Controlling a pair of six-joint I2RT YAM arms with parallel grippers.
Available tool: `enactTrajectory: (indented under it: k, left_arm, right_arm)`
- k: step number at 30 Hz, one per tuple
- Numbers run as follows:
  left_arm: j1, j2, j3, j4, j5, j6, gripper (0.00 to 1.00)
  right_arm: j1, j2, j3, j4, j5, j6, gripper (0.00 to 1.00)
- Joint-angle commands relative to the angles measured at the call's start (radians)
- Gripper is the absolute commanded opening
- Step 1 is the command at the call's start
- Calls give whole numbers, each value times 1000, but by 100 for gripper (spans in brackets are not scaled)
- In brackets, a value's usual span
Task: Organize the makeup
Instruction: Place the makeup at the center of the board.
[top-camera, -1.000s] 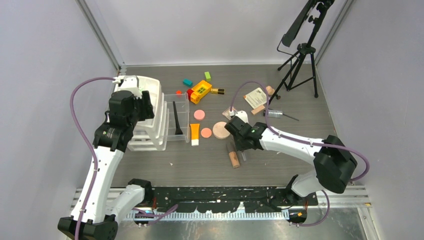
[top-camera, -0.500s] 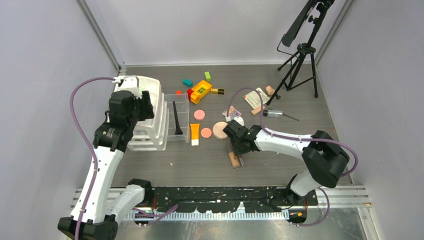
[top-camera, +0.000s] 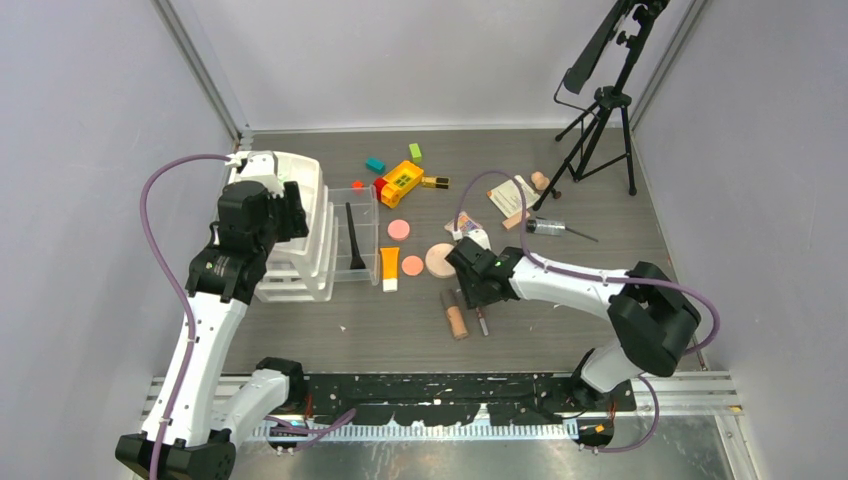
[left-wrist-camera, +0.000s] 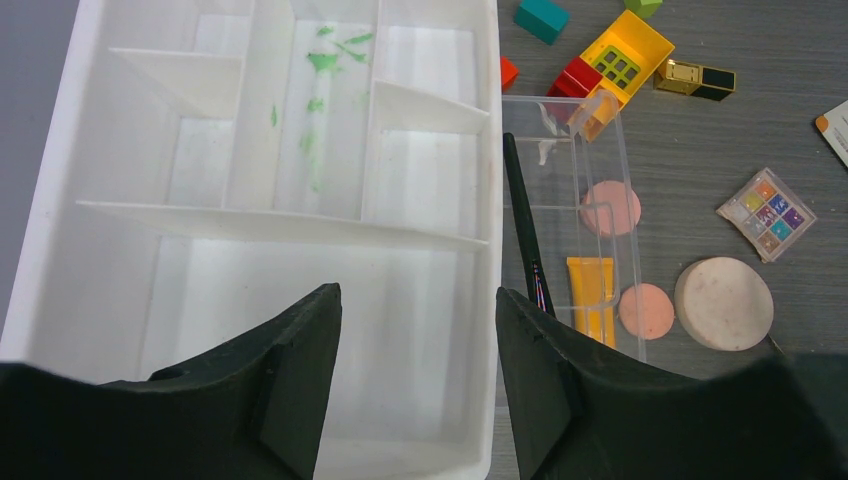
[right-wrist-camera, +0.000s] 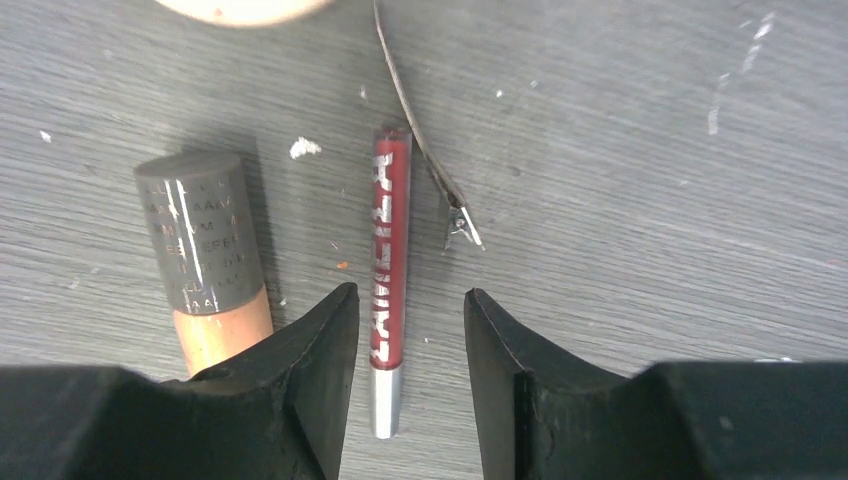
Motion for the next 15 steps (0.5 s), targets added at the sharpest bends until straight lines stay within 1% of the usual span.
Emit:
enactTrajectory:
  k: [1, 9, 15]
  left_arm:
    - [5, -3, 0, 43, 12, 8, 60]
    - [5, -3, 0, 43, 15, 8, 60]
    - [5, -5, 0, 42, 12, 9, 60]
  right_arm:
    - [-13, -82, 77, -20, 105, -12, 48]
    - [-91, -8, 168, -8, 120, -45, 49]
    - [-121, 44, 219, 46, 122, -50, 57]
